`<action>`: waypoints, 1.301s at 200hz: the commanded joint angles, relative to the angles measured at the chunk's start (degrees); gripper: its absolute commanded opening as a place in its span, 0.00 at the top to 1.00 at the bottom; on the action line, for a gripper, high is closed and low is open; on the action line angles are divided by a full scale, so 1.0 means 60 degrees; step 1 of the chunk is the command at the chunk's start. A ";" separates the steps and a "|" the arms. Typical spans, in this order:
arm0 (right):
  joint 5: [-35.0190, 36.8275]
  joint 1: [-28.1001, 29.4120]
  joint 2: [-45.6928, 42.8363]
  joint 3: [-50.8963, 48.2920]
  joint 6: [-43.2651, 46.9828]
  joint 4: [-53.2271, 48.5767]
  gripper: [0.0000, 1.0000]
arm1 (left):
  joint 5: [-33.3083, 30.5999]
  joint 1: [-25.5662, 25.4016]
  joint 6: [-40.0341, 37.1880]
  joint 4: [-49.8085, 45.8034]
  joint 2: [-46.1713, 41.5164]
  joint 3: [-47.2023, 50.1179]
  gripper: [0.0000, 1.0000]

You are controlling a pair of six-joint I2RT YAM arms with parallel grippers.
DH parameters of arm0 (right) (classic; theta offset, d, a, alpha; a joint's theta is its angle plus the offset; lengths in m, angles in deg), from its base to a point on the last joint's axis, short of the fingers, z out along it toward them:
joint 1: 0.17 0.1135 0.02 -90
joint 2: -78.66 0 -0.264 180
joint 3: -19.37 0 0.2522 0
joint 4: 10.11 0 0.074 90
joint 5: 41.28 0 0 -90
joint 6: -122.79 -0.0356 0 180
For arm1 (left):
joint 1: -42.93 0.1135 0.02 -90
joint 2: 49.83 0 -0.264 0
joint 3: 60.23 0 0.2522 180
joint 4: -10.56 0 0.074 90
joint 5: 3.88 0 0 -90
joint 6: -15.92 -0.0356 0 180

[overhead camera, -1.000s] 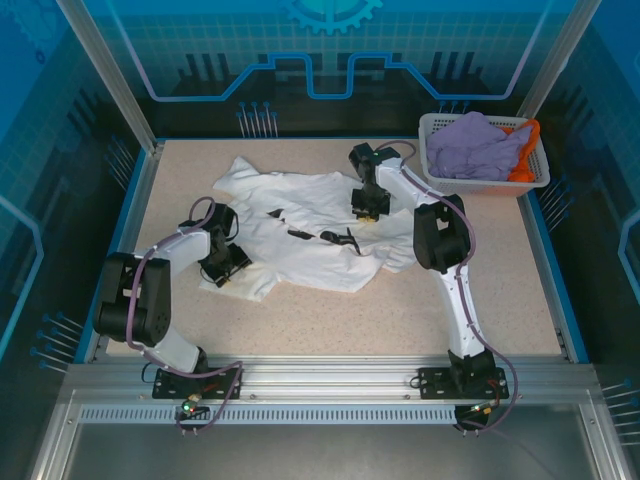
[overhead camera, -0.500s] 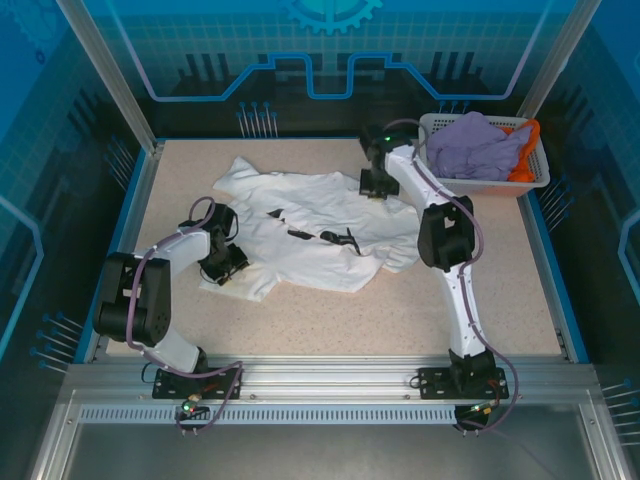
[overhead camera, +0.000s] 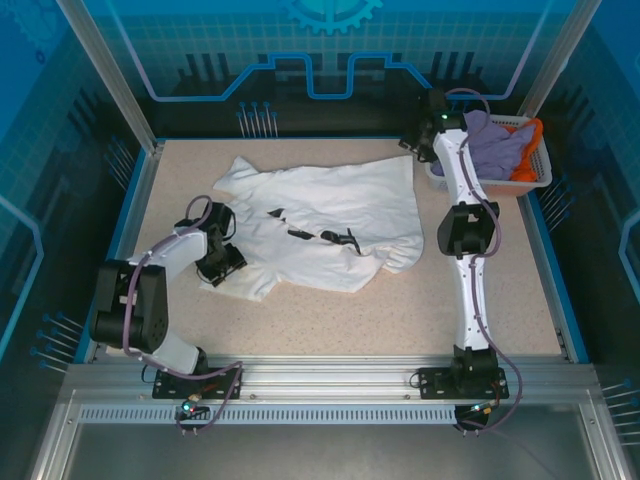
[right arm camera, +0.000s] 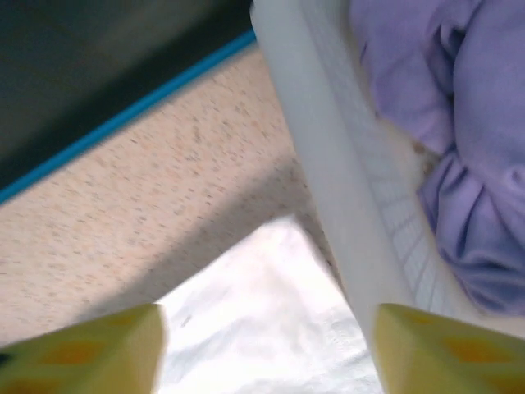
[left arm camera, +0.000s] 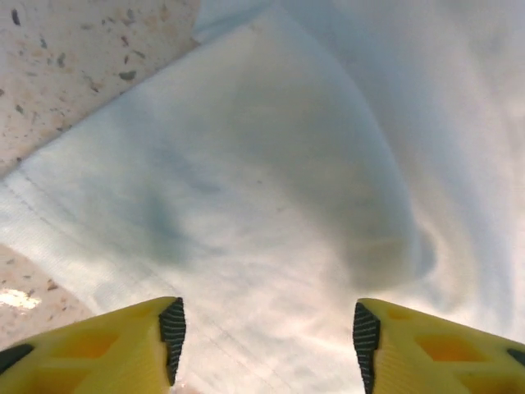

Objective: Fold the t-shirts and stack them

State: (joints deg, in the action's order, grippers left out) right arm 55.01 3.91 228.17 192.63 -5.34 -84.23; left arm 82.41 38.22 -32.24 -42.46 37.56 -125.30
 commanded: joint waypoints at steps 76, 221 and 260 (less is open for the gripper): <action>-0.1706 0.1004 -0.9386 -1.1662 -0.0261 0.2843 0.30 | -0.0388 -0.1882 0.0058 -0.0899 -0.1420 -0.0618 0.26; -0.2333 0.1895 -1.0215 -1.8247 -0.1930 0.4895 0.42 | 0.0780 0.0154 0.1335 0.1441 -0.1658 0.2653 0.34; -0.2258 0.1884 -0.8836 -1.7180 -0.1512 0.4508 0.59 | 0.1028 0.0188 0.1100 0.2026 -0.0847 0.2538 0.49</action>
State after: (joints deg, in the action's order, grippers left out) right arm 41.78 14.68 171.50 86.93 -16.05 -56.38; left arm 86.22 39.10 -23.71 -38.64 28.51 -110.39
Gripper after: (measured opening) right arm 0.457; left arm 0.560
